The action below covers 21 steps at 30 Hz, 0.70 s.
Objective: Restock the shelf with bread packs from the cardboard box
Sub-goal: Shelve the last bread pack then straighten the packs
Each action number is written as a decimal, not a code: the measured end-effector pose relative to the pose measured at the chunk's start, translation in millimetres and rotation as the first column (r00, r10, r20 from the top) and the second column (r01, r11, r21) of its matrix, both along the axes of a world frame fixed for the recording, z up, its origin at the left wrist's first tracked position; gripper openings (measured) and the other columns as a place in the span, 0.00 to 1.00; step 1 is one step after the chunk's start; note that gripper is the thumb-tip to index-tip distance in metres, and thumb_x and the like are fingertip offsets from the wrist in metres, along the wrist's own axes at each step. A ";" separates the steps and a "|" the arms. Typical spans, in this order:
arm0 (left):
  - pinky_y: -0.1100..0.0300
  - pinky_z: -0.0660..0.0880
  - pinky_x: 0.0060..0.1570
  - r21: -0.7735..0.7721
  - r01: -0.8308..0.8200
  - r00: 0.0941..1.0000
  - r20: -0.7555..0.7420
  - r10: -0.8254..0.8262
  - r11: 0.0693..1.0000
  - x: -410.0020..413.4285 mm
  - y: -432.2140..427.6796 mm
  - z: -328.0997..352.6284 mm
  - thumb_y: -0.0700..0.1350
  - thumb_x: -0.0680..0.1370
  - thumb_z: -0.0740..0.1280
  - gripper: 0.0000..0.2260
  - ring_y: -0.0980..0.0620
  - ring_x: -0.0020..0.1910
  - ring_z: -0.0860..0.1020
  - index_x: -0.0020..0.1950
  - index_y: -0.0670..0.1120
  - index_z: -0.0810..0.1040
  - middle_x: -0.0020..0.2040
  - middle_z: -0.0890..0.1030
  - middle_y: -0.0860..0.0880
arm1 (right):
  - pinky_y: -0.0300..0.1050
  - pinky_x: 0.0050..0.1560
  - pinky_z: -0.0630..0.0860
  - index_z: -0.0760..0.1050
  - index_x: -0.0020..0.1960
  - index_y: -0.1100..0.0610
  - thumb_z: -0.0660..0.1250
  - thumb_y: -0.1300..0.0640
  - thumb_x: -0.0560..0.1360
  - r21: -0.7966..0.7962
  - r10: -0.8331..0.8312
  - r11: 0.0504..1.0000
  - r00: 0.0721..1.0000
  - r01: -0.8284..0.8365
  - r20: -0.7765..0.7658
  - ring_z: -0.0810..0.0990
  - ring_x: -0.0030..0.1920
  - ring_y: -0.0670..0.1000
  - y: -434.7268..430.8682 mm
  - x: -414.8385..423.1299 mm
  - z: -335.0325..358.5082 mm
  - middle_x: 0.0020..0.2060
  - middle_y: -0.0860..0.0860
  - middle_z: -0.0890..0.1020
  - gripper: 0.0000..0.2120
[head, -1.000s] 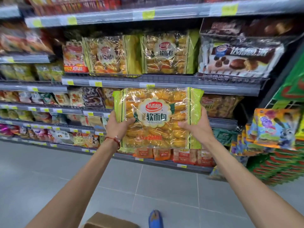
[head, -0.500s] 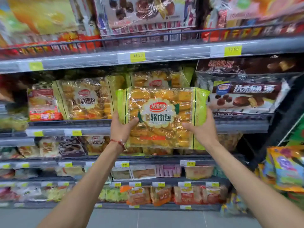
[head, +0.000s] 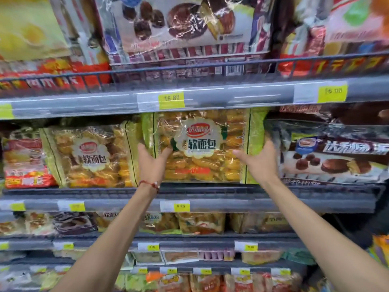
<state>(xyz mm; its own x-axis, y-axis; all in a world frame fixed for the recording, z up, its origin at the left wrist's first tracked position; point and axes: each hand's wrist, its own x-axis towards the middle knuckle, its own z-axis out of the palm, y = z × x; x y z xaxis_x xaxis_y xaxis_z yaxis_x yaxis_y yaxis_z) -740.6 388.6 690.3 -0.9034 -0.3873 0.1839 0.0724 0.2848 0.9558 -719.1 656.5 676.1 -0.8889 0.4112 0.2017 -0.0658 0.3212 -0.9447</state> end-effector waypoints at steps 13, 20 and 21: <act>0.53 0.61 0.72 -0.011 0.053 0.996 0.069 -0.052 0.999 -25.0 8.9 -36.1 0.48 0.76 0.71 0.39 0.49 0.70 0.65 0.78 0.37 0.52 0.73 0.64 0.46 | 0.28 0.64 0.65 0.55 0.82 0.55 0.83 0.53 0.67 0.058 0.050 0.997 0.994 -0.044 -0.102 0.72 0.63 0.47 -0.5 -26.4 -19.2 0.65 0.44 0.72 0.52; 0.46 0.54 0.77 -0.100 0.038 0.999 0.031 -0.035 0.994 -16.5 10.4 -45.5 0.49 0.77 0.71 0.42 0.44 0.79 0.54 0.80 0.40 0.47 0.80 0.54 0.42 | 0.50 0.79 0.56 0.48 0.83 0.55 0.81 0.53 0.70 0.055 0.085 0.995 0.996 -0.086 0.015 0.65 0.76 0.53 -5.1 -9.5 -27.2 0.77 0.54 0.68 0.54; 0.45 0.55 0.77 -0.113 0.029 0.999 0.036 -0.025 0.993 -16.4 10.0 -46.3 0.50 0.77 0.71 0.42 0.43 0.78 0.55 0.80 0.39 0.48 0.79 0.55 0.41 | 0.47 0.77 0.54 0.47 0.83 0.55 0.81 0.53 0.71 0.063 0.087 0.994 0.996 -0.088 0.031 0.63 0.77 0.53 -5.4 -8.8 -25.7 0.78 0.54 0.66 0.54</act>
<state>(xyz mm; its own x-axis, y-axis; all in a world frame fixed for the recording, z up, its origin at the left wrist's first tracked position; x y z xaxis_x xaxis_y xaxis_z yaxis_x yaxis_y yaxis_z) -757.0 398.7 644.0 -0.9199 -0.3408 0.1942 0.0497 0.3898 0.9195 -727.9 651.1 650.4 -0.9267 0.3186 0.1992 -0.0696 0.3754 -0.9242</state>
